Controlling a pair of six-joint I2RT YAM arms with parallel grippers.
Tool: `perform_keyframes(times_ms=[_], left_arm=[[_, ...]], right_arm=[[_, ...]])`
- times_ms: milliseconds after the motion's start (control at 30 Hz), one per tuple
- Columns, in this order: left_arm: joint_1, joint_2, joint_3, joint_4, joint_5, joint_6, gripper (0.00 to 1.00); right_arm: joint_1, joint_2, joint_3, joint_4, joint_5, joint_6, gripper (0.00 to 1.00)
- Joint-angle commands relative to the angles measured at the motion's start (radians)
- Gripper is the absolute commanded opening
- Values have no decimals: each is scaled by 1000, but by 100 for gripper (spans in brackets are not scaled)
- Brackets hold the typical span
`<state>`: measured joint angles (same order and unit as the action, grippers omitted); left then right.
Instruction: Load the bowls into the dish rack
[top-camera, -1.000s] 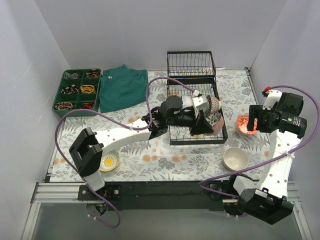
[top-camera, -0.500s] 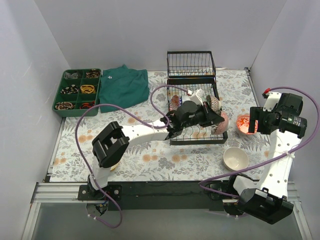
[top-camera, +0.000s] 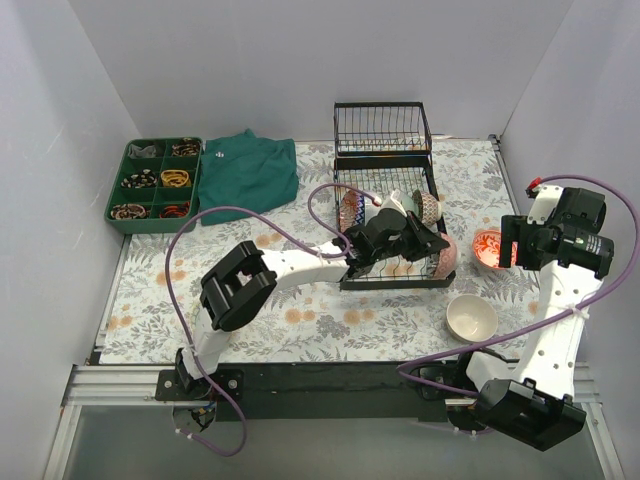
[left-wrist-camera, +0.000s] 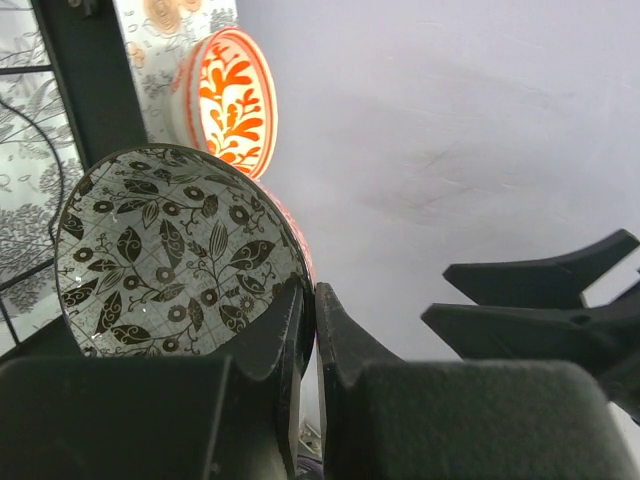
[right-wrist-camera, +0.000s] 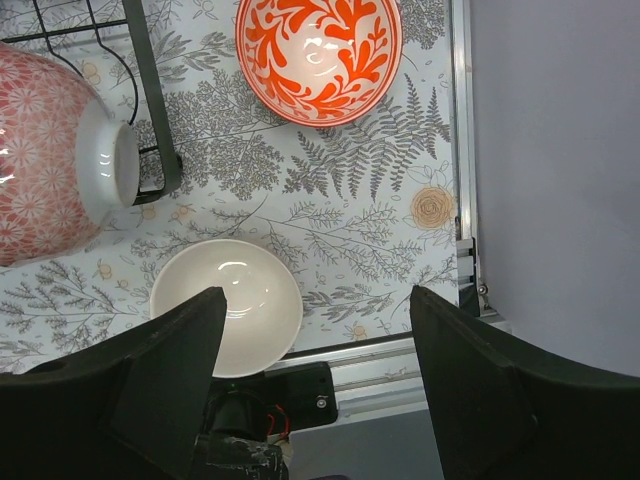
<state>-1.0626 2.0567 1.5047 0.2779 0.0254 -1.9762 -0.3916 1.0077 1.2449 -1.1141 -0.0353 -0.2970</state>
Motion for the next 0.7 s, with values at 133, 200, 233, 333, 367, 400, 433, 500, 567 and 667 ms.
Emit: perform_keyframes(times_ms=[133,200,233,333,367,400,433,500,567,667], left_arm=[[16,48,74,93,57,-124,0],[23,62,77,102,79,-131,0],[26,65,75,115,88,-133,0],[36,74,69,133,116,-148,0],[41,77,65,142,123,-148,0],[42,85,65,152,137,-148,0],[46,89,61,171,160,-154,0],[53,102,65,194,189,-158,0],[59,118,68,221,222,-162,0],[65,126,63,234,237,-173,0]], right_arm=[[-3,5,-42,2,12,-36,83],[-3,5,-55,3,15,-40,82],[-3,6,-70,3,15,-42,82],[-4,5,-91,8,17,-45,82],[-3,3,-94,8,18,-44,82],[-3,3,-99,10,20,-44,82],[-4,0,-107,11,20,-44,82],[-4,-1,-114,11,23,-44,82],[-3,-1,-121,11,25,-44,82],[-3,0,-121,11,26,-44,82]])
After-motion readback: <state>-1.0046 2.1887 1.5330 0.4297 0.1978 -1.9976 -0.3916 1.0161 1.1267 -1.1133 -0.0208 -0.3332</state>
